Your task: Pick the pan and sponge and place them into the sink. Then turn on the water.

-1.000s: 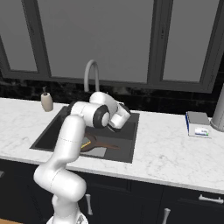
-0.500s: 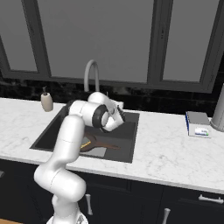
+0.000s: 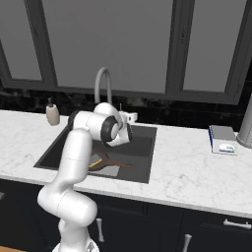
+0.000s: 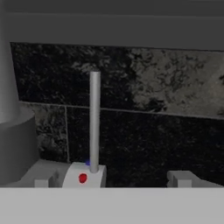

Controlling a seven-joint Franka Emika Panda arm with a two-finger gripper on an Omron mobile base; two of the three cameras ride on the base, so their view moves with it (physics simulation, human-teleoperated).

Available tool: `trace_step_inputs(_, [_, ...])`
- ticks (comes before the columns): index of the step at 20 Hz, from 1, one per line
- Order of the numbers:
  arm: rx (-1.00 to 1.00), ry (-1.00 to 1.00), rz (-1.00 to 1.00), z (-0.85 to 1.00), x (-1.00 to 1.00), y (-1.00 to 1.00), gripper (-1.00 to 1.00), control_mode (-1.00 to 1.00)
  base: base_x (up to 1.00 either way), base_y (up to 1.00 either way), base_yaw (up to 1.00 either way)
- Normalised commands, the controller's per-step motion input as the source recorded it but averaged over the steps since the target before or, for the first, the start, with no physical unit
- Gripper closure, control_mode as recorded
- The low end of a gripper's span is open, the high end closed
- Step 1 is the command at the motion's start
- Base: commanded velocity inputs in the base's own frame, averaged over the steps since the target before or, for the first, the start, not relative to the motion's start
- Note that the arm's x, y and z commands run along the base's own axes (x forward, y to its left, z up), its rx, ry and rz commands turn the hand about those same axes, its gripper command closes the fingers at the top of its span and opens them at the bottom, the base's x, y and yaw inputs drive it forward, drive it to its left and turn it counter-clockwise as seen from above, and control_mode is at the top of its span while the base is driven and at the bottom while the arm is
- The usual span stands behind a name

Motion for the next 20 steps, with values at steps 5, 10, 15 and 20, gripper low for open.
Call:
trace_step_inputs(5, [0.17,-0.28,0.03,0.0,0.0,-0.06,-1.0,-1.0,0.0,0.0,0.0])
trace_step_inputs(10, [0.02,-0.03,0.01,0.0,0.04,-0.01,-1.0,-1.0,0.0,0.0,0.0])
trace_step_inputs(15, [0.0,0.0,0.02,-0.11,0.22,-0.13,-1.0,-1.0,0.0,0.0,0.0])
trace_step_inputs(20, [0.0,0.0,0.0,-0.05,0.02,-0.14,-1.0,-1.0,0.0,0.0,0.0])
